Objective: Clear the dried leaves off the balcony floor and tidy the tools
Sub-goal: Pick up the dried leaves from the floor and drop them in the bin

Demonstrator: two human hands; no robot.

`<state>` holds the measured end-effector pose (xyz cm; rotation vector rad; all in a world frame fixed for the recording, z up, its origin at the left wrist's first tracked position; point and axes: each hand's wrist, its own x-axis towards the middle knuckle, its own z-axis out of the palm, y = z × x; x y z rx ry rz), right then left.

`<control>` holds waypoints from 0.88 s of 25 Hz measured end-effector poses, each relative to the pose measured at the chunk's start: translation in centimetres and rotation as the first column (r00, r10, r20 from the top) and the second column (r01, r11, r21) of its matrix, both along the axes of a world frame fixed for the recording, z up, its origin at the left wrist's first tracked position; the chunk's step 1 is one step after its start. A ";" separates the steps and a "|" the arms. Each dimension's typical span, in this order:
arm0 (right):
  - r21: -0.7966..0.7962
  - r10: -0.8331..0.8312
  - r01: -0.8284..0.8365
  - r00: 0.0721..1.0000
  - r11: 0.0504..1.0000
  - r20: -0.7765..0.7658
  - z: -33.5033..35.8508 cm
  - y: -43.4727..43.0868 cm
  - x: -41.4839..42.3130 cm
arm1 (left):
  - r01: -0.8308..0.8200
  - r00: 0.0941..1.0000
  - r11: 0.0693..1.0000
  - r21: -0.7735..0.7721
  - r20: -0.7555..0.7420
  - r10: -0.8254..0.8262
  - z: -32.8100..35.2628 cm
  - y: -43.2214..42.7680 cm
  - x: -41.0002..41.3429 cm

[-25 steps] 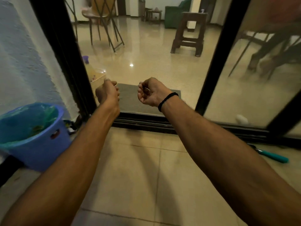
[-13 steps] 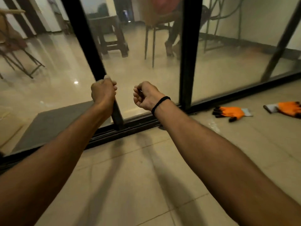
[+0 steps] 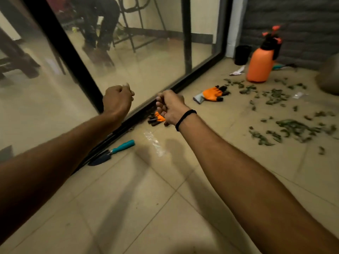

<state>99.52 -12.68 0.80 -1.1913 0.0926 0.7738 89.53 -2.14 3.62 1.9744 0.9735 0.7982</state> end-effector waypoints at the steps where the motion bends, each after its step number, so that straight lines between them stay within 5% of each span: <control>1: -0.013 -0.055 0.055 0.998 0.998 0.004 -0.2 -2.2 1.5 | 0.044 0.999 0.999 0.012 -0.009 -0.044 -0.1 -1.8 1.9; 10: -0.143 -0.390 0.416 0.903 0.898 0.179 1.2 -19.4 8.3 | 0.412 0.911 0.911 0.024 -0.050 -0.410 -1.3 -17.4 14.1; 22: -0.419 -0.625 0.728 0.683 0.542 0.379 -11.6 -34.7 14.0 | 0.575 0.802 0.802 -0.161 -0.085 -0.592 -12.7 -30.4 23.7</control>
